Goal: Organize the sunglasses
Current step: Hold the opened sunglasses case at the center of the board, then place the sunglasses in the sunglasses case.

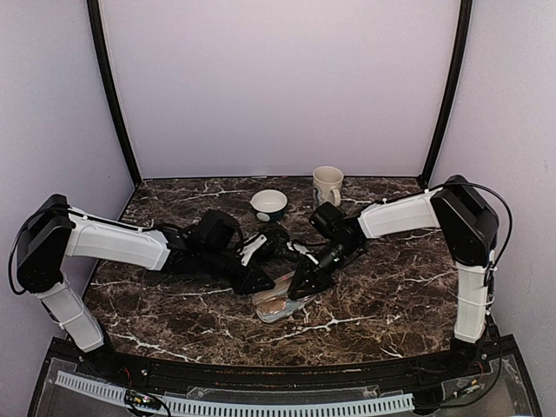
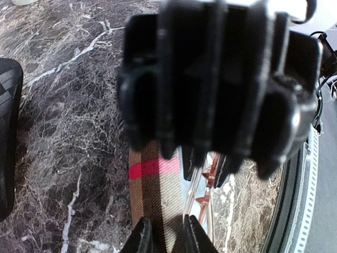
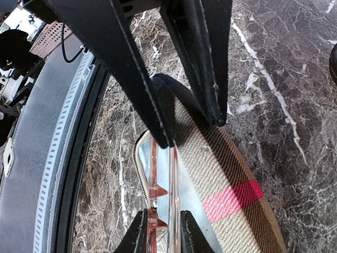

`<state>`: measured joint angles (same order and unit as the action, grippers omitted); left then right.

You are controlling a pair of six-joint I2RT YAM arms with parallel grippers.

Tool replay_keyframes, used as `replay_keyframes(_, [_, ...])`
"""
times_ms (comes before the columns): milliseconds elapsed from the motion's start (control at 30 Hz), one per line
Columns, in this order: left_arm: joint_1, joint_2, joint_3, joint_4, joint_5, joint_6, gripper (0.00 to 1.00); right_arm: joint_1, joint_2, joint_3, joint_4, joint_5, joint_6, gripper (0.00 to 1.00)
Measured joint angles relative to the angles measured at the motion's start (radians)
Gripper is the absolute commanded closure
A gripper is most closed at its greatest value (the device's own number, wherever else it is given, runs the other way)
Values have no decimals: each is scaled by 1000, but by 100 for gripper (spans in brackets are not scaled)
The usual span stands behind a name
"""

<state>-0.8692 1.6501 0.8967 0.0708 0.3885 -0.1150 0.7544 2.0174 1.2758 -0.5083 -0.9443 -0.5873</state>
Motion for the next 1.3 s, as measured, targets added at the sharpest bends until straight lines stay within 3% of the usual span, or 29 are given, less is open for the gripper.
replay_keyframes(200, [0,5,6,1,5,37,80,0,0,6,-27,4,-19,78])
replay_keyframes(300, [0,7,12,-4,4,47,80,0,0,6,-31,6,-23,67])
replay_keyframes(433, [-1,9,15,-13,4,52,81,0,0,6,-37,18,-20,62])
replay_keyframes(900, [-2,9,17,-16,-6,52,82,6,-3,-10,8,74,41,61])
replay_keyframes(1300, [-8,8,18,-1,-29,59,84,20,-115,-50,46,173,144,60])
